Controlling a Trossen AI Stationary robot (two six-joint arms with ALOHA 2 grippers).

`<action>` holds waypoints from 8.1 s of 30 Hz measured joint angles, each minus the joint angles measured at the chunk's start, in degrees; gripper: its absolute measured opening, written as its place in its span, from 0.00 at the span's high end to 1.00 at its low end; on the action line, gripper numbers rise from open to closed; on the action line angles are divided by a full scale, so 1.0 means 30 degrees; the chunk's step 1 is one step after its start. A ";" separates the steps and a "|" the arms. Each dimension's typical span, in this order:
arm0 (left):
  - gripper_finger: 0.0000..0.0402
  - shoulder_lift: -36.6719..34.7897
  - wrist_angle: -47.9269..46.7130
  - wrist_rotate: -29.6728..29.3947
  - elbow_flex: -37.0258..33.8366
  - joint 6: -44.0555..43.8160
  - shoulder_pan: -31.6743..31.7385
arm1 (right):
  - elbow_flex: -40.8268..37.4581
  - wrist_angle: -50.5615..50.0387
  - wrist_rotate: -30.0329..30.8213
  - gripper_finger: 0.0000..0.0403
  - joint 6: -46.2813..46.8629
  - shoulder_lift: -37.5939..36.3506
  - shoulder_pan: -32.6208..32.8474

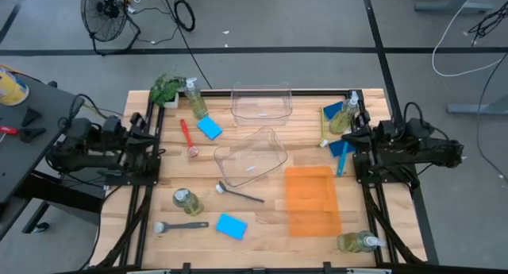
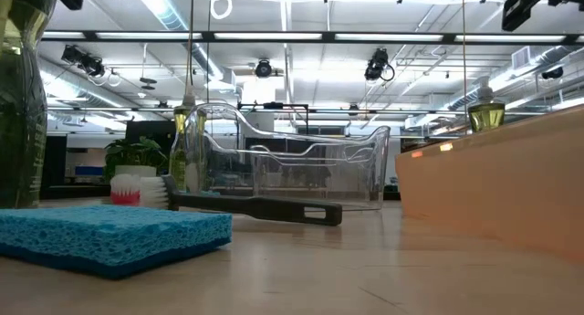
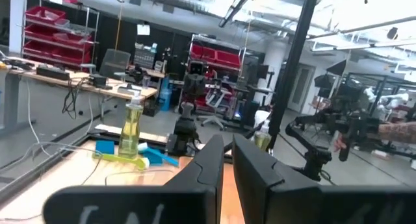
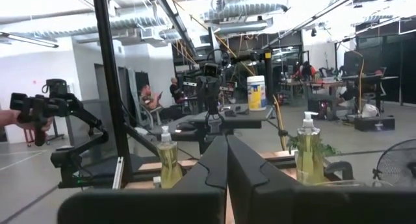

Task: Pick & Place Kitchen Sink Supplies
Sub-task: Put the green dish soap into the bottom transparent bin

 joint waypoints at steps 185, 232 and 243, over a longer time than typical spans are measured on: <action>0.91 0.0015 -0.2666 0.0022 0.0927 -0.0379 -0.0004 | 0.8267 -1.4701 0.5562 0.49 0.3693 1.3454 -1.5897; 0.91 0.0015 -0.2663 0.0015 0.0927 -0.0379 -0.0007 | 1.5089 -1.6297 0.1876 0.75 0.1261 1.6165 -1.4910; 0.91 0.0015 -0.2659 0.0020 0.0927 -0.0379 -0.0002 | 1.8516 -1.6232 -0.0244 0.75 -0.0388 1.9231 -1.2776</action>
